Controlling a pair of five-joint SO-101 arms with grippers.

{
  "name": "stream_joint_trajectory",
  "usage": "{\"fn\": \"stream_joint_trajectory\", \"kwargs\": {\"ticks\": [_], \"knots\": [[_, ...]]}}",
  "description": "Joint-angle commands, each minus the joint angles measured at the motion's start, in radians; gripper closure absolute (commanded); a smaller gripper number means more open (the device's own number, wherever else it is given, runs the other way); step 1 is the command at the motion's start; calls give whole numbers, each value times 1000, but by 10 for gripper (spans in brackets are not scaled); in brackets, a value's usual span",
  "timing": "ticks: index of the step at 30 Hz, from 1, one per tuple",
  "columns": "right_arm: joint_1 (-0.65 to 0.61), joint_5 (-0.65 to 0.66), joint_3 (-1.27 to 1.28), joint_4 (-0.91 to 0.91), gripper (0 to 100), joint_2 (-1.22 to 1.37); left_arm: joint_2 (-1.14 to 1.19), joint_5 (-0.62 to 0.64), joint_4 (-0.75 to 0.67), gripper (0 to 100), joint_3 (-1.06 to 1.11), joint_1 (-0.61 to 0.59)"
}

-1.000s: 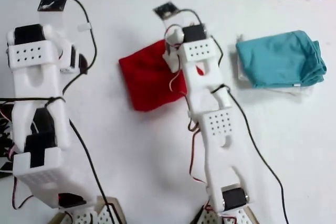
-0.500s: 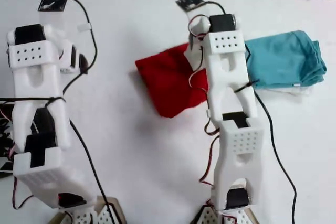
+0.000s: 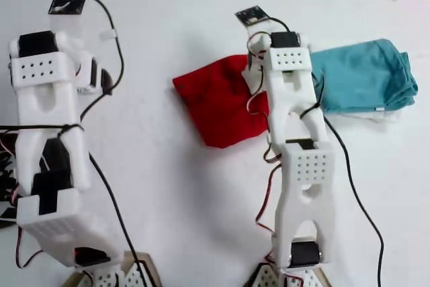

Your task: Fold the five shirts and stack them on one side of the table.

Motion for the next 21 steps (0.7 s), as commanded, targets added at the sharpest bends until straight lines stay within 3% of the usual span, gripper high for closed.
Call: {"fn": "stream_joint_trajectory", "kwargs": {"ticks": [1,10,15,21], "knots": [[2,2,-46,31,697,-76,-60,-8,-2,766,-7,-2],[-68,8,-80,-50,663,-1,-60,-9,-3,766,-4,-2],[-24,3,-83,-130,663,93,-61,-9,5,766,-4,-8],[7,3,-141,-73,632,145,-61,-9,2,766,-4,-2]]}}
